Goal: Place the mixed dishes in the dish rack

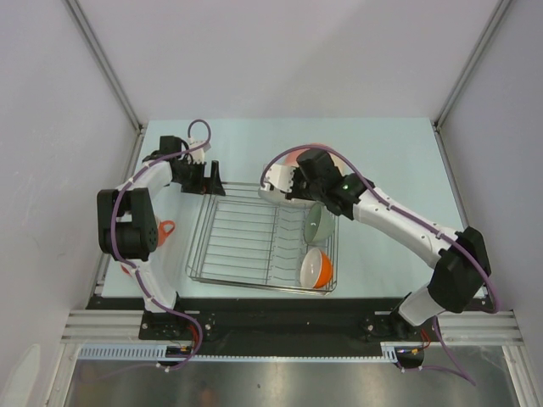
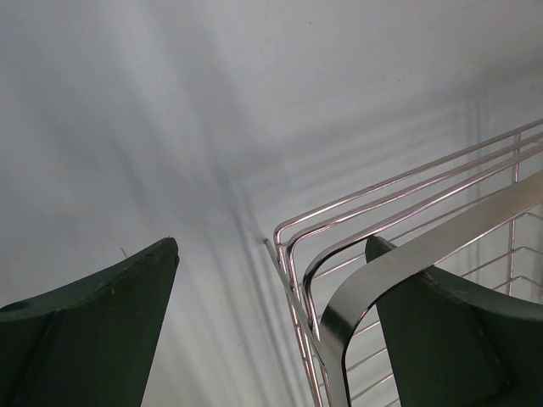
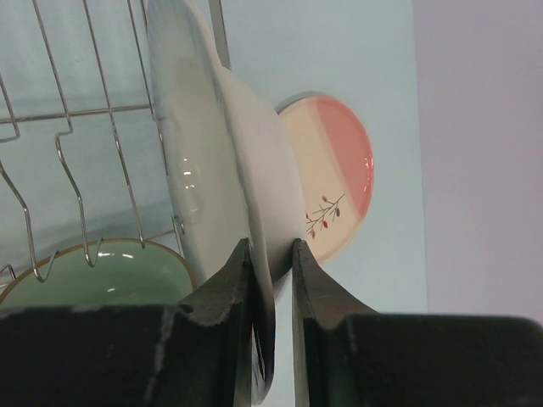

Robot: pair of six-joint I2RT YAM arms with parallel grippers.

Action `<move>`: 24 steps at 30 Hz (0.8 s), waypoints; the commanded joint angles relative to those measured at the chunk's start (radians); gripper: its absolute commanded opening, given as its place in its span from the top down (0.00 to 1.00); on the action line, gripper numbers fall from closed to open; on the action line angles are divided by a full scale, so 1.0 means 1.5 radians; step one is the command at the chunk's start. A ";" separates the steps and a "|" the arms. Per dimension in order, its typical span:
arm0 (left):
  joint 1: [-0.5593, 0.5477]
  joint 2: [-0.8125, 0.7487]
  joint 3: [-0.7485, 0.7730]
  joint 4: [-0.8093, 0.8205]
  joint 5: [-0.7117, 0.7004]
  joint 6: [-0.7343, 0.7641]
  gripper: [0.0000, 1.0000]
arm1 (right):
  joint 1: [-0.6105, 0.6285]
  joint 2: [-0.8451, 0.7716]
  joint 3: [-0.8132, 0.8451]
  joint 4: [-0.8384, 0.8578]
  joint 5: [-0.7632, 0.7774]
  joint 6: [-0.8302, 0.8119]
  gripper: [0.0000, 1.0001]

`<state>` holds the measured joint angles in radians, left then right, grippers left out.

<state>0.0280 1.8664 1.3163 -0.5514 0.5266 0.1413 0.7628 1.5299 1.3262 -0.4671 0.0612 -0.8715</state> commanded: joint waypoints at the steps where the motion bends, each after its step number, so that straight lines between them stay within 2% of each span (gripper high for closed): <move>1: -0.002 -0.036 -0.005 0.024 -0.005 0.014 0.03 | 0.038 0.068 -0.030 -0.164 -0.064 0.087 1.00; 15: -0.002 -0.030 0.002 0.025 -0.006 0.013 0.03 | 0.054 0.110 -0.028 -0.150 -0.042 0.091 1.00; 24: -0.001 -0.034 0.004 0.020 -0.017 0.020 0.03 | 0.059 0.149 -0.026 -0.159 -0.083 0.143 1.00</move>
<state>0.0280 1.8618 1.3144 -0.5385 0.5072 0.1509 0.8398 1.6451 1.3701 -0.4088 0.1894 -0.8612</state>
